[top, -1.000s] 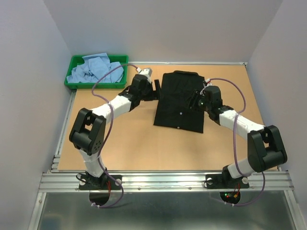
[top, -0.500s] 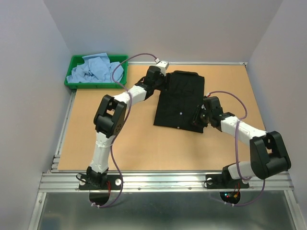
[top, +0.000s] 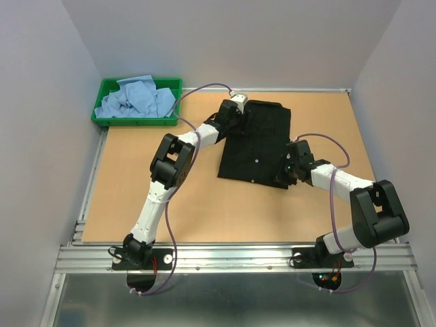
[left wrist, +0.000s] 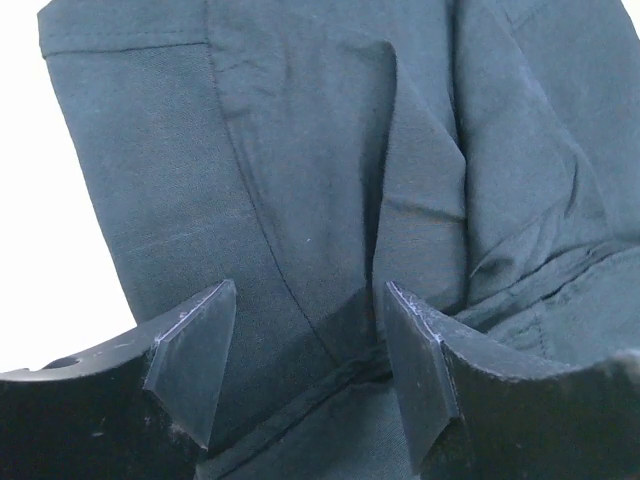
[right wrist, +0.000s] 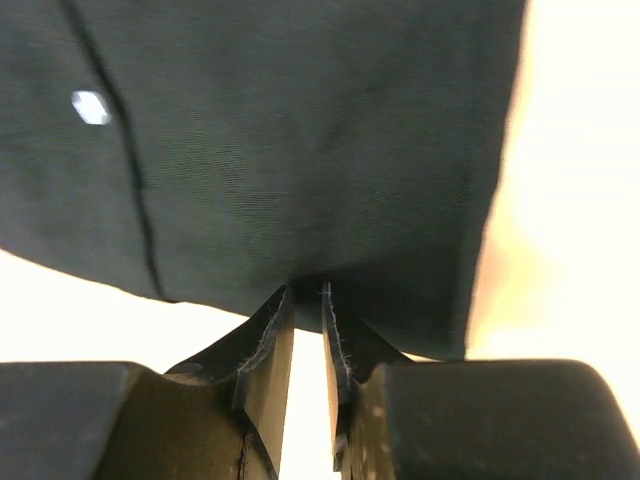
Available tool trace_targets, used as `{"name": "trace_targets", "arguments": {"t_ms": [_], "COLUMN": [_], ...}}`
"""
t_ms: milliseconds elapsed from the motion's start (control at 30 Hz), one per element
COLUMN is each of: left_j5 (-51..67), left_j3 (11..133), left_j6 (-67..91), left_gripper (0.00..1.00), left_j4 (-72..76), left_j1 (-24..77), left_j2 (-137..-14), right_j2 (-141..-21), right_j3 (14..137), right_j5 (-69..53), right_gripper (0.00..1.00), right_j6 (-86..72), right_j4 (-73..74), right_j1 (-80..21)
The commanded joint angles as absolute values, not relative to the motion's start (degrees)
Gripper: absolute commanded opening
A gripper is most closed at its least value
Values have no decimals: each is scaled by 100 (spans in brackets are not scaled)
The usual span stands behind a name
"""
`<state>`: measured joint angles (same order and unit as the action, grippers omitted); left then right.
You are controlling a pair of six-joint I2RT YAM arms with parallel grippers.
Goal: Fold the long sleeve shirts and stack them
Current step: Fold the shirt
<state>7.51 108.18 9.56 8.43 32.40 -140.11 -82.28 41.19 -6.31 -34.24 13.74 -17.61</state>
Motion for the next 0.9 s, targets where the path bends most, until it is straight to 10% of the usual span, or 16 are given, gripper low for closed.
{"name": "trace_targets", "arguments": {"t_ms": [0, 433, 867], "left_j5": [475, 1212, 405], "left_j3": [10697, 6594, 4720], "left_j6": [1414, 2751, 2654], "left_gripper": [71, 71, 81], "left_j4": [54, -97, -113], "left_j1": [3217, 3164, 3894], "left_j2": [-13773, -11260, -8150], "right_j2": [-8410, -10389, -11541], "right_j3": [4315, 6466, 8948], "right_j5": [-18, 1028, -474], "right_gripper": [23, 23, 30], "right_j6": [-3191, -2488, -1872], "right_j4": [1687, 1863, 1846], "right_j1": [-1618, -510, -554]}}
